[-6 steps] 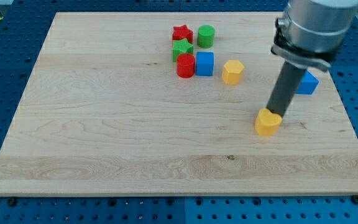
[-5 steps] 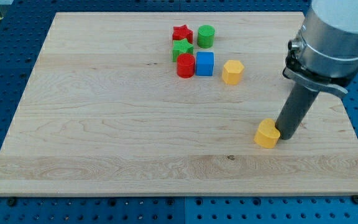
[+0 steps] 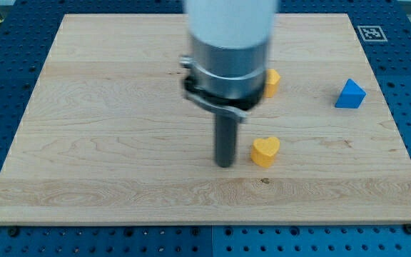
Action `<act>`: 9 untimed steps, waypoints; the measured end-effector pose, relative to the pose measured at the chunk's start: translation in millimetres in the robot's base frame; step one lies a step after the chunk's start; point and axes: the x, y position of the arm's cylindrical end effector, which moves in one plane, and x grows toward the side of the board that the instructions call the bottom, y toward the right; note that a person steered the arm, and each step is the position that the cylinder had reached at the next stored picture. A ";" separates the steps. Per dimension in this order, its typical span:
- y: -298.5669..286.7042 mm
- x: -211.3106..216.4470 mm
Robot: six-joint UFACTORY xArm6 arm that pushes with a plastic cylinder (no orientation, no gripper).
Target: Slide the yellow heart towards the left of the blue triangle
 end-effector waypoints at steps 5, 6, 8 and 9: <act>173.4 -6.0; 173.8 -6.0; 172.1 32.6; 249.2 20.4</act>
